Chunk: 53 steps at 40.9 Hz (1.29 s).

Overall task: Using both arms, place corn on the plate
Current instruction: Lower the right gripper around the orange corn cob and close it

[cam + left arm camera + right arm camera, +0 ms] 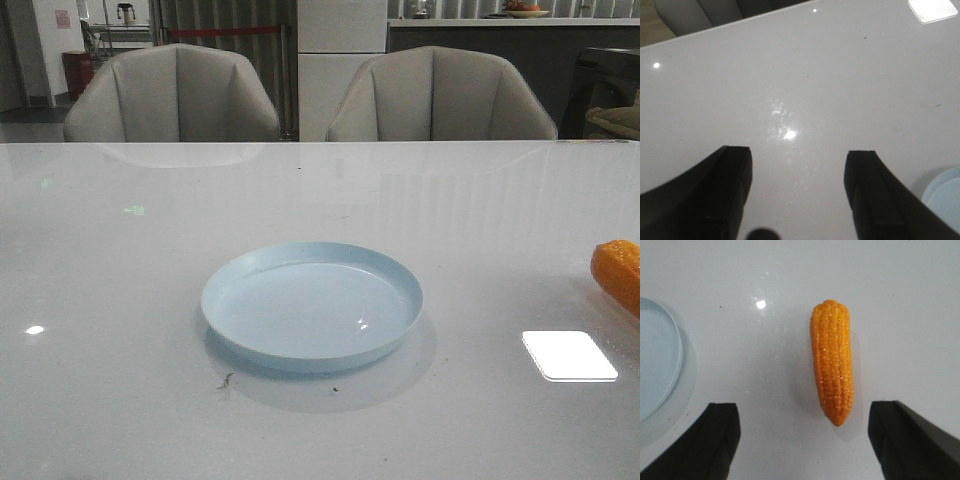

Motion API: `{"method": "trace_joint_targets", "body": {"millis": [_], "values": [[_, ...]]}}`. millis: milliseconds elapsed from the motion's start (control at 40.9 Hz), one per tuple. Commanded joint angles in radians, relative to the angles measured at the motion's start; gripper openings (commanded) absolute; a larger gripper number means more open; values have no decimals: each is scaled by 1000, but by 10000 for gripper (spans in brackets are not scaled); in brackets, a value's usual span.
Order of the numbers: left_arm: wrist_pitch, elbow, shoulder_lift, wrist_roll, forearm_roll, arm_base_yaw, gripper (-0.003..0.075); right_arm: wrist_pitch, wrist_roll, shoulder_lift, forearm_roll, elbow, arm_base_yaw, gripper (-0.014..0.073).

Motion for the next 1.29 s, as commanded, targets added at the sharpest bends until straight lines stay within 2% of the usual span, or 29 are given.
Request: {"method": "trace_joint_targets", "body": {"millis": [0, 220, 464, 806, 1270], "values": [[-161, 147, -132, -67, 9, 31, 454, -7, -4, 28, -20, -91, -4, 626], [-309, 539, -359, -87, 13, 113, 453, 125, -4, 199, -68, -261, -4, 626], [-327, 751, -551, -87, 6, 154, 453, 214, -4, 430, -104, -401, -4, 626], [-291, 788, -636, -87, 6, 154, 453, 263, -5, 675, -104, -517, -4, 626], [-281, 788, -636, -87, -38, 154, 453, 247, -5, 779, -133, -540, -4, 625]]}}
